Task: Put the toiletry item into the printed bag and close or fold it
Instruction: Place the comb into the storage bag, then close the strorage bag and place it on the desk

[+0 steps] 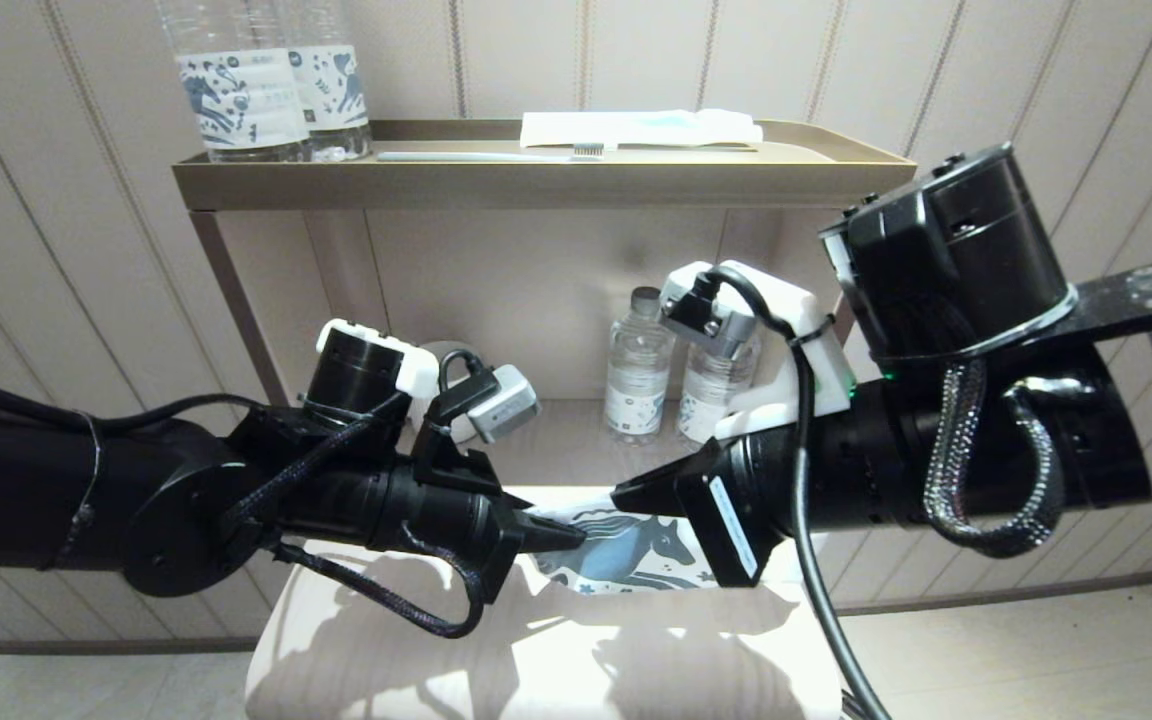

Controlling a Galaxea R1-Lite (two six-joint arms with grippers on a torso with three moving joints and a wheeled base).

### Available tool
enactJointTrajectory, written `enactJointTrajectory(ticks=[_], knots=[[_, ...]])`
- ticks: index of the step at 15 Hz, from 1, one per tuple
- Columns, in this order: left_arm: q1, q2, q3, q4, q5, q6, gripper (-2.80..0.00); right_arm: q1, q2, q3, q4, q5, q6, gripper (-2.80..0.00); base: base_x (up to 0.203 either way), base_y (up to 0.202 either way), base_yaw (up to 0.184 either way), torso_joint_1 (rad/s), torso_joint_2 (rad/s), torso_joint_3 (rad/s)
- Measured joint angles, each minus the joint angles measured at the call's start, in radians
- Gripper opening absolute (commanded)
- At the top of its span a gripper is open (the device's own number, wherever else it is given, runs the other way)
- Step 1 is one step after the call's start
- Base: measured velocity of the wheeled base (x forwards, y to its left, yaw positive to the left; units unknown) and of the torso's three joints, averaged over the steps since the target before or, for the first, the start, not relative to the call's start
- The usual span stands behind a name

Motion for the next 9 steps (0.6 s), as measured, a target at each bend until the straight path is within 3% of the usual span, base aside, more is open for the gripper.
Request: enactJointTrajectory(ticks=[4, 6, 7, 9], knots=[[-0.001, -0.013, -0.100, 0.283, -0.004, 0.178, -2.80, -0.028, -0.007, 0.039, -0.005, 0.082, -0.070, -2.80, 0.000, 0.000, 0.000, 0.000, 0.00, 0.000], [-0.001, -0.015, -0.133, 0.355, -0.004, 0.207, -2.80, -0.045, -0.006, 0.044, -0.006, 0.141, -0.087, -2.80, 0.000, 0.000, 0.000, 0.000, 0.00, 0.000], [-0.003, -0.016, -0.154, 0.386, -0.003, 0.209, -2.80, -0.058, -0.006, 0.048, -0.006, 0.171, -0.102, 0.00, 0.000, 0.000, 0.000, 0.000, 0.00, 0.000], [-0.010, -0.016, -0.194, 0.414, 0.001, 0.210, -2.80, -0.077, -0.008, 0.059, -0.007, 0.211, -0.127, 0.00, 0.000, 0.000, 0.000, 0.000, 0.00, 0.000]])
